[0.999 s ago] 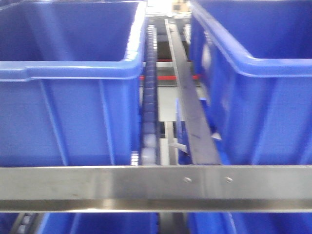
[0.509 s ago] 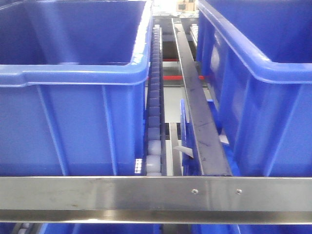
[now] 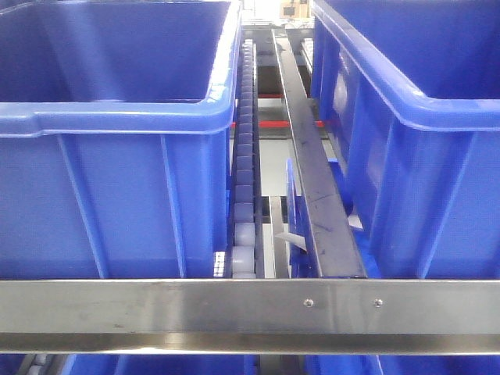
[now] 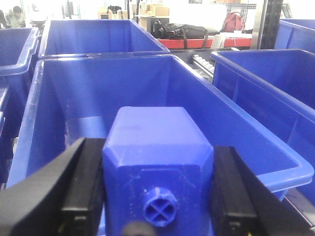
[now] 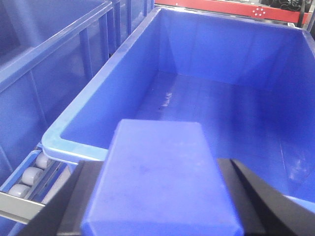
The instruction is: Pick and sort blue part to right shelf
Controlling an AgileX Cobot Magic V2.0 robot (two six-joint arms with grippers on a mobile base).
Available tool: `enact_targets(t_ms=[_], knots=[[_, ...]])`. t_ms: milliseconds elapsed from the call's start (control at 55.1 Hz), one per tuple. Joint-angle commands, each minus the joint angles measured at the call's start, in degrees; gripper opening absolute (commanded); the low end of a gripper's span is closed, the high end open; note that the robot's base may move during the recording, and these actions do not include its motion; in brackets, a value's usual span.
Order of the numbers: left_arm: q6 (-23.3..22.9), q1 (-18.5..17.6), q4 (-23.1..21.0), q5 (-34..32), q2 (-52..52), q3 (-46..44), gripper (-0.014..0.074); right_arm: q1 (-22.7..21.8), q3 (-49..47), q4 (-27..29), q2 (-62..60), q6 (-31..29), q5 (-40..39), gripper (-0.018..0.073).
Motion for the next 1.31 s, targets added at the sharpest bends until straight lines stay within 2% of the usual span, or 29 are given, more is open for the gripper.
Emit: enact_targets(t_ms=[0, 581, 726, 963, 1144, 1289], knots=[[-0.5, -0.1, 0.1, -5.1, 0.9, -1.6, 0.0302, -0.1, -1.7, -0.1, 0.7, -0.4, -5.3, 0.0189], [-0.5, -0.1, 0.1, -5.7, 2.8, -3.5, 0.0302, -0.1, -1.7, -0.1, 0.7, -0.4, -5.3, 0.0189], [-0.5, -0.1, -0.2, -2.6, 11.8, -9.4, 0.0302, -0.1, -1.7, -0.1, 0.7, -0.4, -5.3, 0.0189], [-0.5, -0.1, -5.1, 3.1, 34.2, -23.7, 0.0302, -0.1, -1.7, -0.1, 0.7, -0.4, -5.3, 0.0189], [-0.5, -0.1, -5.1, 6.5, 50.8, -33.7, 0.0302, -0.1, -1.7, -0.1, 0.7, -0.4, -5.3, 0.0189], [-1.1, 2.8, -5.1, 6.8, 61.0, -40.6, 0.0302, -0.1, -1.7, -0.1, 0.7, -0.4, -5.3, 0.0189]])
